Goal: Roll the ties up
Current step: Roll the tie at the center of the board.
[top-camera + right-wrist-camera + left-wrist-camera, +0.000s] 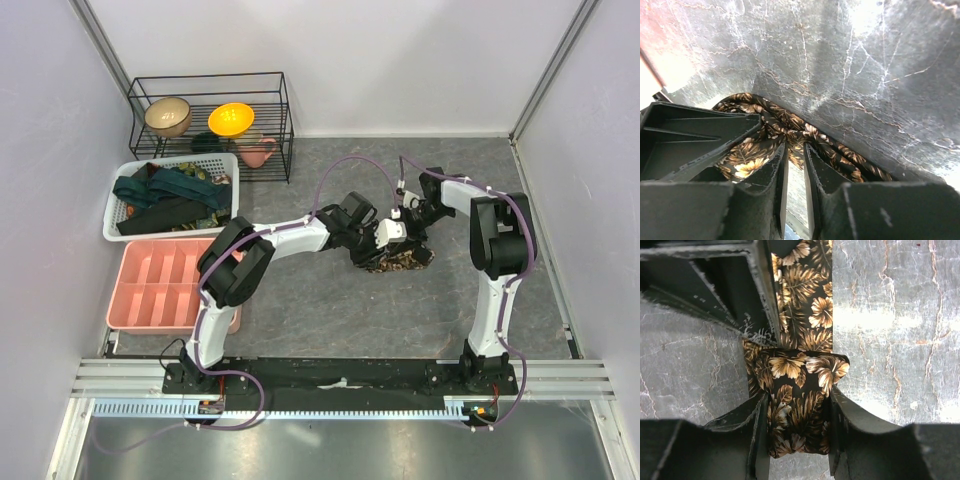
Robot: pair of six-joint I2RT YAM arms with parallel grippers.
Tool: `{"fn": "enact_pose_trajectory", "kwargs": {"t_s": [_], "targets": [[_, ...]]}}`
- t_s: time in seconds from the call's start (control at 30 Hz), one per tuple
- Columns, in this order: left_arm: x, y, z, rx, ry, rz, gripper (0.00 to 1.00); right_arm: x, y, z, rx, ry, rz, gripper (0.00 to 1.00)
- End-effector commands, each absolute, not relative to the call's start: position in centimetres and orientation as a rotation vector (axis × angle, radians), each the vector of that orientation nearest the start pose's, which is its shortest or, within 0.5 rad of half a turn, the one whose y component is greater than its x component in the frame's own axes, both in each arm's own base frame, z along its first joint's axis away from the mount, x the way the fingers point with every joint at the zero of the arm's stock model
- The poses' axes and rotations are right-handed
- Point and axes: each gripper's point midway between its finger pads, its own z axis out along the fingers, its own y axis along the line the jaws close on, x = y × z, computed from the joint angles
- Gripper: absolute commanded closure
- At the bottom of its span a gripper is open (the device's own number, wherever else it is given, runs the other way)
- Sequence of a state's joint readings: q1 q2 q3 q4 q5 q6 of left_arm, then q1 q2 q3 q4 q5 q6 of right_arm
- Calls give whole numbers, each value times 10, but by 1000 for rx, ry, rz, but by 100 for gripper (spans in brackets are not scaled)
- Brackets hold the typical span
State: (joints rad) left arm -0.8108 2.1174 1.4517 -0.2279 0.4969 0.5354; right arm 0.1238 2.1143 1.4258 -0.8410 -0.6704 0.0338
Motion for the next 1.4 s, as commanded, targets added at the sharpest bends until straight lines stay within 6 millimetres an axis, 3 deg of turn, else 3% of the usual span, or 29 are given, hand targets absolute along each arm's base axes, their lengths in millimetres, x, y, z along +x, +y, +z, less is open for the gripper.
{"fn": "enact_pose_trajectory", "kwargs": {"t_s": [0.0,0.1,0.17,0.37,0.6,0.8,0.9,1.07,1.27,1.37], "targets": [[318,-409,56,1541,1815,-687,82,328,128,-20,-244,3074,776,76],[325,-413,75,1465,1788,-680,82,329,123,-26,-261,3087,726,76],[328,-411,75,1455,1787,-652,82,328,122,-28,-272,3094,715,76],[320,-392,37,1575,1853,-568,81,331,122,-26,-302,3081,731,76],[300,-380,6,1721,1909,-550,78,346,138,17,-405,2935,862,68],[297,-374,-3,1751,1934,-533,77,334,164,68,-389,2820,1164,52],[297,-374,-4,1753,1938,-531,76,318,176,80,-321,2793,1336,47],[295,-373,-6,1756,1944,-537,73,313,187,72,-201,2801,1440,47],[293,-373,-6,1756,1943,-548,71,311,198,48,-196,2845,1443,49],[293,-374,-5,1757,1942,-552,71,314,195,37,-167,2866,1394,65]]}}
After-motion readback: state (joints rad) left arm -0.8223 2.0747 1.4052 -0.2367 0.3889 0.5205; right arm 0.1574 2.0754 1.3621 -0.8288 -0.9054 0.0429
